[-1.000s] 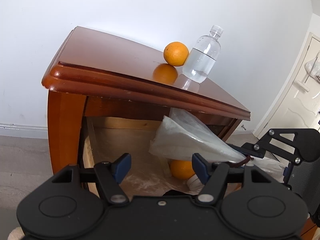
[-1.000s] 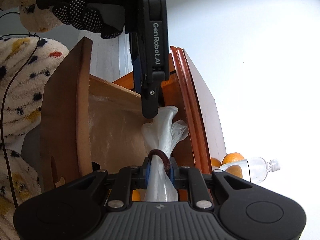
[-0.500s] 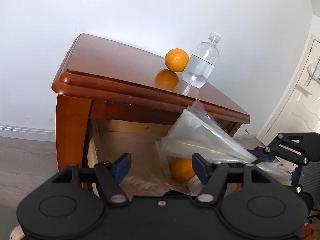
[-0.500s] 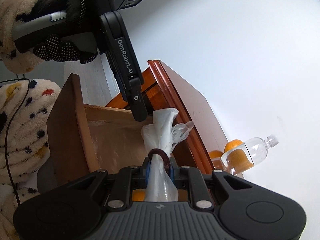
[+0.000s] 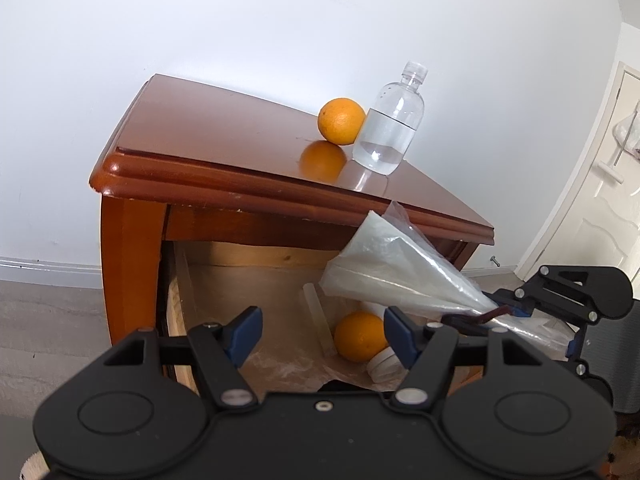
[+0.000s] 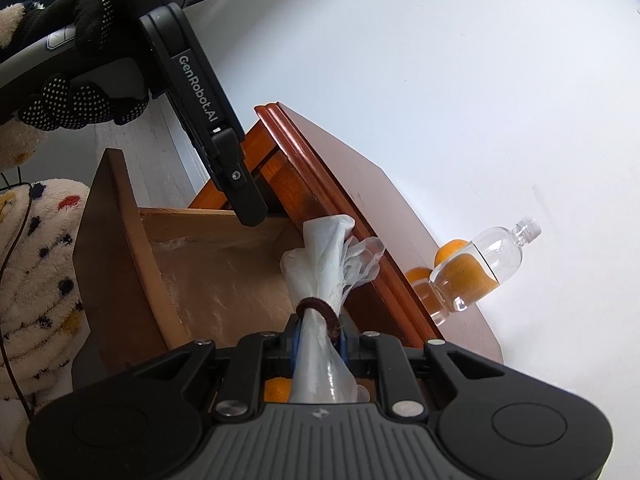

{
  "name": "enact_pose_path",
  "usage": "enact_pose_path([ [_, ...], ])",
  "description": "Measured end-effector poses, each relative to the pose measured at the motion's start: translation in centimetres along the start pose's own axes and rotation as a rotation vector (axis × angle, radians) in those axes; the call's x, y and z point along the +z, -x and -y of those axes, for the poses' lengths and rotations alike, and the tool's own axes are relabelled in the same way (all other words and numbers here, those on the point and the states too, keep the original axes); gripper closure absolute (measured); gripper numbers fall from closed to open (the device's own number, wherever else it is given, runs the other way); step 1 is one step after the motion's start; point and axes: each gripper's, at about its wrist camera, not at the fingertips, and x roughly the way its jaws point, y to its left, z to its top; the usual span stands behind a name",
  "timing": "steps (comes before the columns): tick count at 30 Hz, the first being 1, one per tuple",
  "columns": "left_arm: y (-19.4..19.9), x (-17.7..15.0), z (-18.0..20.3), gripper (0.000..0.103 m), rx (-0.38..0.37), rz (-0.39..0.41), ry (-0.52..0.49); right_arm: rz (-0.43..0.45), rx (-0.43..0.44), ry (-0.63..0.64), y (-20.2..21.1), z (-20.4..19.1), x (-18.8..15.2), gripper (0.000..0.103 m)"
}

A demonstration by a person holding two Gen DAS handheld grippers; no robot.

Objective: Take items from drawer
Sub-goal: 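Carry the held bundle with the right gripper up above the nightstand top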

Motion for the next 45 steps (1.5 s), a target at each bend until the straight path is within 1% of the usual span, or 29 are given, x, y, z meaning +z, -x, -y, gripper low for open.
enact_pose_path([
  [5, -0.1, 0.0, 0.2, 0.035, 0.011, 0.015, -0.003, -0.007, -0.006, -0.079, 0.1, 0.6, -0.5, 0.083],
  [11, -0.1, -0.1, 0.3, 0.035, 0.015, 0.026, -0.008, 0.009, -0.003, -0.231, 0.6, 1.4, -0.8, 0.083],
  [21, 0.2, -0.3, 0.3, 0.035, 0.02, 0.038, -0.011, 0.067, 0.023, -0.602, 0.9, 2.4, -2.4, 0.083],
  [25, 0.4, -0.4, 0.3, 0.035, 0.023, 0.045, -0.009, 0.103, 0.027, -0.742, 2.5, 1.7, -2.7, 0.083],
  [27, 0.5, -0.4, 0.3, 0.035, 0.023, 0.047, -0.007, 0.127, 0.022, -0.788, 3.0, 1.3, -2.9, 0.083],
  [33, 1.1, -0.6, 0.6, 0.035, 0.029, 0.07, -0.01, 0.227, -0.01, -0.884, 4.4, 0.8, -3.1, 0.083],
  [37, 1.8, -0.4, 1.0, 0.035, 0.027, 0.095, -0.024, 0.267, -0.034, -0.927, 4.3, 1.3, -3.1, 0.083],
  [41, 2.7, 0.6, 1.5, 0.034, 0.026, 0.14, -0.049, 0.315, -0.059, -0.964, 3.6, 2.9, -2.4, 0.083],
  [43, 3.0, 1.5, 1.6, 0.033, 0.047, 0.169, -0.064, 0.345, -0.069, -0.987, 2.9, 4.0, -1.9, 0.083],
  [45, 3.2, 2.5, 1.7, 0.033, 0.075, 0.19, -0.092, 0.365, -0.099, -0.987, 2.1, 5.2, -0.9, 0.083],
])
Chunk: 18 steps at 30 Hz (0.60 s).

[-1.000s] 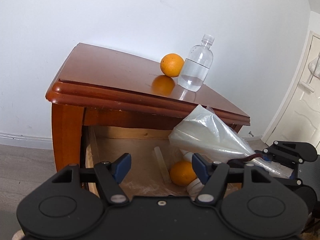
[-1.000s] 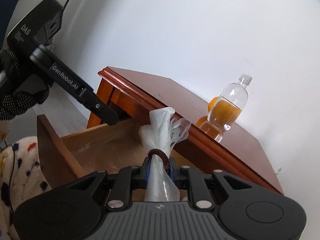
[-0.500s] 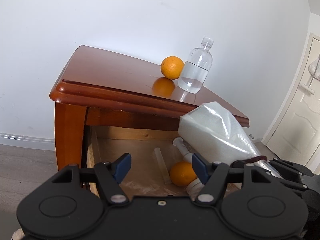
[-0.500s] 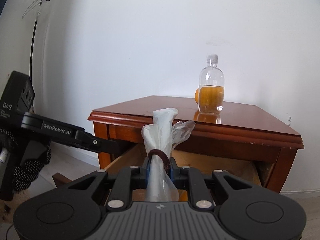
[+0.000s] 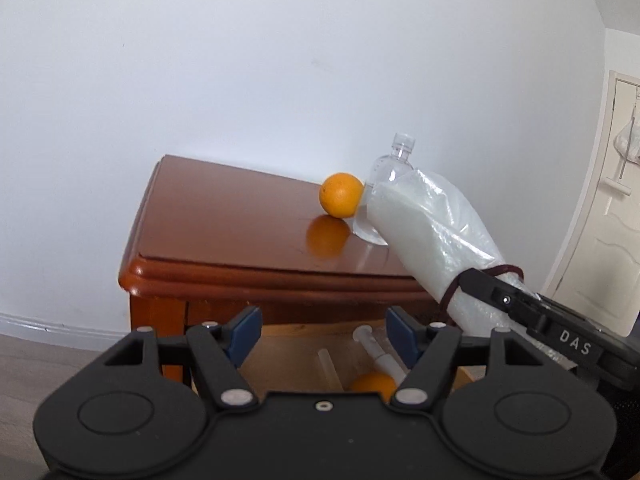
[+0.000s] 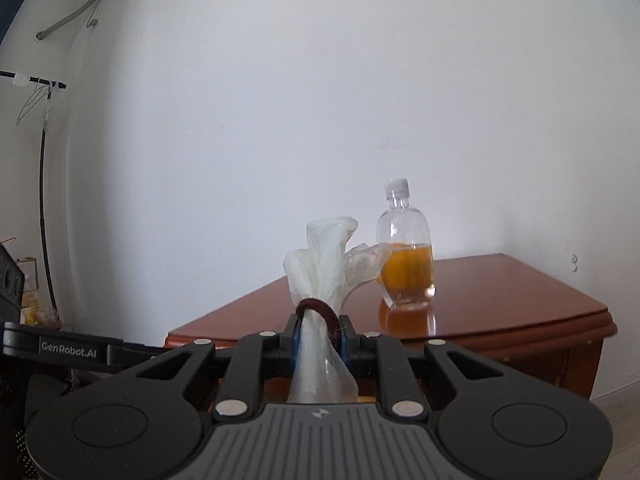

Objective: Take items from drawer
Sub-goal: 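Carry the held bundle with the right gripper up above the nightstand top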

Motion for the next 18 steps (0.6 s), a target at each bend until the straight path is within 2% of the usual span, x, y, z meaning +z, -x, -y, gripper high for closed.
enact_pose_path([
  [3, -0.5, 1.8, -0.5, 0.033, 0.026, 0.024, -0.028, 0.043, -0.031, 0.053, -2.2, -0.8, 2.2, 0.083],
  [8, -2.3, 5.5, -1.8, 0.032, 0.086, 0.084, -0.034, 0.083, -0.021, 0.079, -6.9, -2.2, 6.2, 0.083],
  [13, -6.4, 8.8, -3.4, 0.031, 0.183, 0.096, -0.024, 0.024, -0.045, 0.056, -13.3, -2.7, 8.5, 0.083],
  [18, -10.8, 10.4, -5.6, 0.031, 0.261, 0.069, 0.062, -0.043, -0.098, 0.044, -18.5, -2.4, 8.5, 0.083],
])
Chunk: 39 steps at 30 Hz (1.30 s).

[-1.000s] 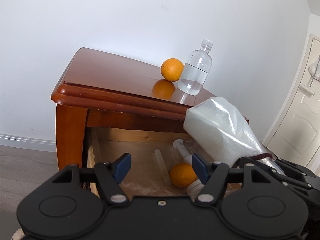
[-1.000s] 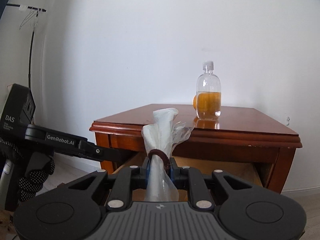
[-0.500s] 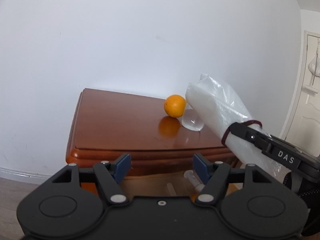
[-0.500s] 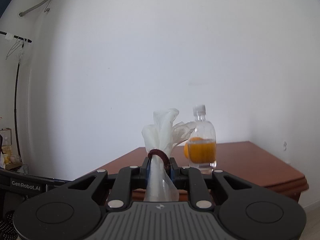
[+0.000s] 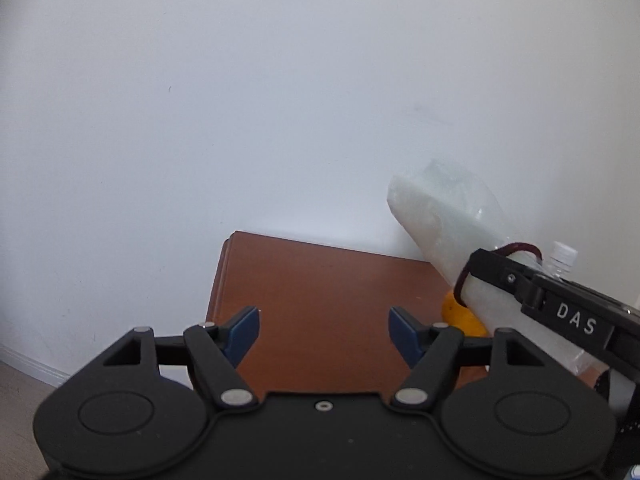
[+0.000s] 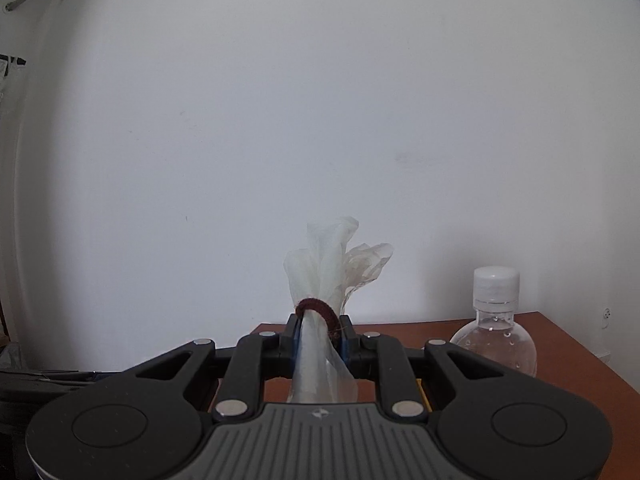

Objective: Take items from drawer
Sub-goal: 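Carry the held bundle with the right gripper up above the nightstand top, then lower the bundle onto the nightstand top beside the orange and open the right gripper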

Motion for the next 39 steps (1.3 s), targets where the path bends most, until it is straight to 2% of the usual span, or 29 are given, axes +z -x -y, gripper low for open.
enact_pose_path([
  [6, -3.7, -0.1, 0.2, 0.031, 0.044, -0.042, -0.008, -0.012, -0.046, 0.014, -2.5, -0.5, -0.4, 0.082],
  [8, -4.5, -0.3, 0.1, 0.031, 0.058, -0.057, 0.018, -0.025, -0.046, -0.044, -3.1, 0.2, -0.5, 0.082],
  [10, -4.2, -0.3, -0.3, 0.03, 0.039, -0.054, 0.035, -0.038, -0.041, -0.086, -3.6, 0.8, -0.7, 0.082],
  [19, -3.9, -0.7, 0.1, 0.028, 0.062, -0.035, -0.004, -0.056, -0.036, -0.087, -3.7, 1.9, -0.7, 0.079],
  [31, -4.7, -0.4, -0.4, 0.027, 0.067, -0.05, 0.038, -0.127, -0.029, -0.088, -4.0, 3.5, -0.1, 0.078],
  [36, -4.7, -0.3, -0.8, 0.027, 0.068, -0.043, 0.067, -0.151, -0.03, -0.104, -4.1, 4.0, 0.6, 0.067],
  [39, -4.5, -0.4, -1.0, 0.027, 0.068, -0.039, 0.078, -0.142, -0.042, -0.093, -4.0, 4.2, 1.0, 0.065],
])
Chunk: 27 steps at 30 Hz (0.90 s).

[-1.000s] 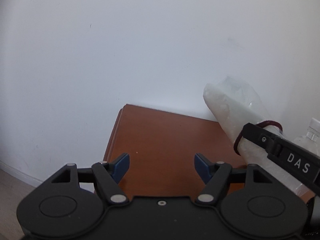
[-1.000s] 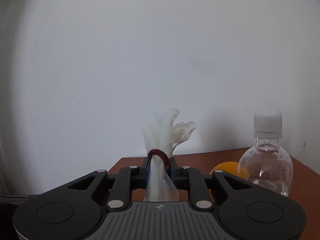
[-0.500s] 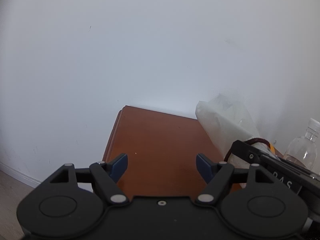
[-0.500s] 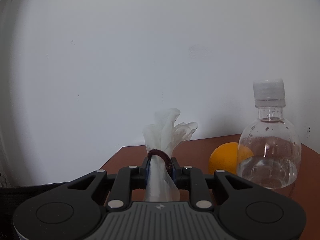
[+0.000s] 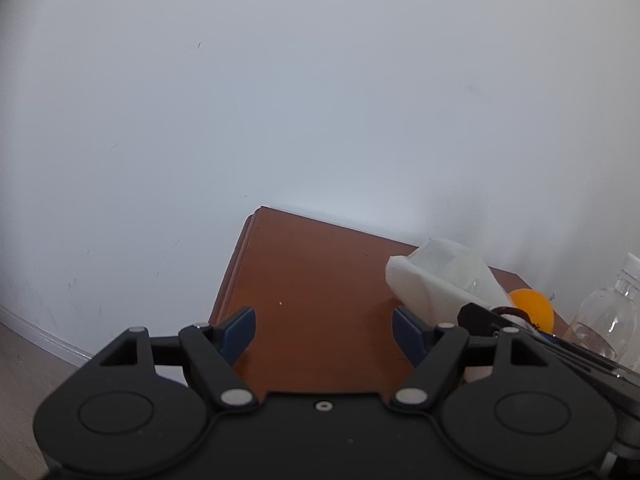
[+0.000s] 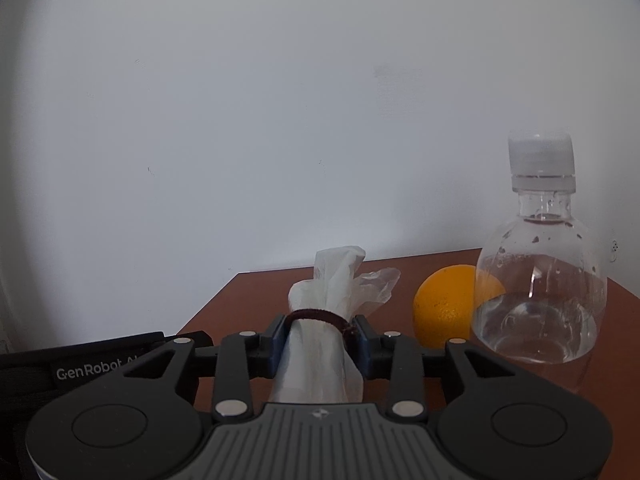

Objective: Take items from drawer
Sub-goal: 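Lower the bundle onto the nightstand top beside the orange and open the right gripper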

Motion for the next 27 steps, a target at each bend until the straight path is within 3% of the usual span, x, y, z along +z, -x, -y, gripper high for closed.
enact_pose_path([
  [10, -0.3, 0.0, -0.7, 0.027, -0.008, -0.019, 0.049, 0.003, -0.017, 0.024, 0.4, 1.1, 1.1, 0.058],
  [18, -0.2, 0.0, -0.9, 0.027, 0.002, -0.01, 0.06, 0.023, -0.014, 0.037, 1.2, 2.8, 1.6, 0.026],
  [21, -0.1, -0.1, -0.7, 0.027, 0.006, -0.002, 0.049, 0.03, -0.013, 0.041, 1.4, 4.4, 1.5, 0.019],
  [22, 0.0, -0.1, -0.7, 0.027, 0.005, -0.002, 0.048, 0.032, -0.011, 0.045, 2.9, 3.9, 0.7, 0.018],
  [24, 0.0, -0.2, -0.7, 0.027, 0.005, -0.001, 0.048, 0.031, -0.006, 0.049, 1.1, 3.7, -0.6, 0.015],
  [27, 0.1, -0.2, -0.7, 0.027, 0.003, -0.001, 0.042, 0.026, 0.011, 0.053, 3.4, 1.8, -2.6, 0.013],
])
